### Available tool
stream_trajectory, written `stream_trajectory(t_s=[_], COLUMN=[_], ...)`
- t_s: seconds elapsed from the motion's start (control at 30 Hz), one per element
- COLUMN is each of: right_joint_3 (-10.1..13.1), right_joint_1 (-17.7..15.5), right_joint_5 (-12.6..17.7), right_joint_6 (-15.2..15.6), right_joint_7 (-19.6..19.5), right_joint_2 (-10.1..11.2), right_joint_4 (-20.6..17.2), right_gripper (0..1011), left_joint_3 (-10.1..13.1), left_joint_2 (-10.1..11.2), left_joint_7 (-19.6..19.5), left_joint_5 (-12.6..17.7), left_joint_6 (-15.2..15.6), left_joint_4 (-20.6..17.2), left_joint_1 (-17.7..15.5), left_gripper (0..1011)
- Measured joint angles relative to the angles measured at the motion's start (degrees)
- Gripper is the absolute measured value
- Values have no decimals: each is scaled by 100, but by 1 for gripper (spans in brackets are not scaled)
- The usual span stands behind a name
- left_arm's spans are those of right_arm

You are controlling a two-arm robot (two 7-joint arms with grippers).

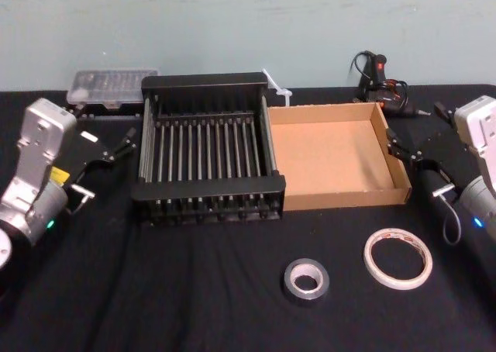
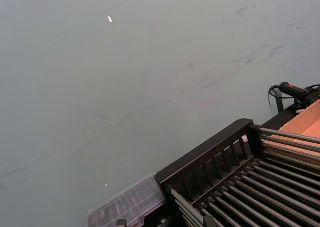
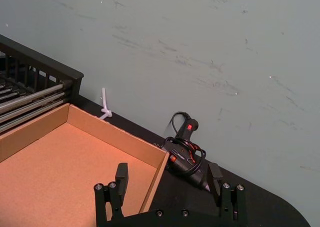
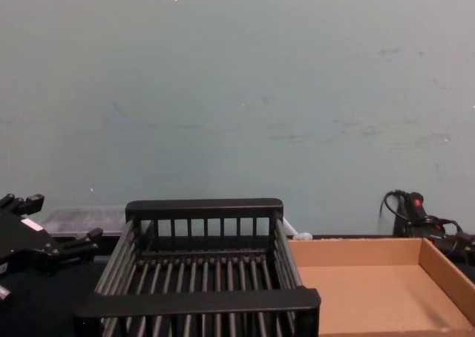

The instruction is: Pick up the white tape and place it into the black box , Pick up the silver tape and place it into the brown box.

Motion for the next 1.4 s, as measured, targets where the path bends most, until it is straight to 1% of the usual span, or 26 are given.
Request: stream_trajectory(t_s=[0.13,0.23,0.33,0.4,0.43,0.47,0.5,0.57,0.6,0.7,0.77,0.8,0.9,0.93,1.0,1.03,1.13,1.2,1.23,1.3,1.4], right_joint_3=[38,112,212,306,387,387,470,599,599,840,924,1010,1122,1200,1296,1296,1423,1447,1456,1455,1417], right_joint_1=[-16,-65,-140,-223,-304,-304,-409,-577,-577,-949,-1107,-1256,-1470,-1607,-1765,-1765,-1942,-1972,-1982,-1982,-1958], right_joint_5=[0,38,134,216,290,290,375,488,488,724,803,872,974,1036,1137,1137,1280,1307,1324,1335,1347], right_joint_6=[1,44,178,308,425,425,558,727,727,1037,1147,1235,1357,1438,1570,1570,1814,1910,2008,2104,2315], right_joint_7=[62,166,276,335,361,361,386,415,415,484,516,552,616,654,707,707,781,810,847,887,994], right_joint_2=[1,38,106,172,230,230,301,396,396,602,683,759,863,921,979,979,1022,1027,1031,1035,1039], right_joint_4=[-28,-144,-328,-502,-643,-643,-808,-1033,-1033,-1464,-1621,-1758,-1944,-2057,-2165,-2165,-2262,-2266,-2266,-2250,-2200], right_gripper=[1002,1002,1002,1002,1002,1002,1002,1002,1002,1002,1002,1002,1002,1002,1002,1002,1002,1002,1002,1002,1002], left_joint_3=[0,0,0,0,0,0,0,0,0,0,0,0,0,0,0,0,0,0,0,0,0], left_joint_2=[0,0,0,0,0,0,0,0,0,0,0,0,0,0,0,0,0,0,0,0,0], left_joint_7=[0,0,0,0,0,0,0,0,0,0,0,0,0,0,0,0,0,0,0,0,0], left_joint_5=[0,0,0,0,0,0,0,0,0,0,0,0,0,0,0,0,0,0,0,0,0], left_joint_6=[0,0,0,0,0,0,0,0,0,0,0,0,0,0,0,0,0,0,0,0,0], left_joint_4=[0,0,0,0,0,0,0,0,0,0,0,0,0,0,0,0,0,0,0,0,0], left_joint_1=[0,0,0,0,0,0,0,0,0,0,0,0,0,0,0,0,0,0,0,0,0], left_gripper=[1001,1001,1001,1001,1001,1001,1001,1001,1001,1001,1001,1001,1001,1001,1001,1001,1001,1001,1001,1001,1001])
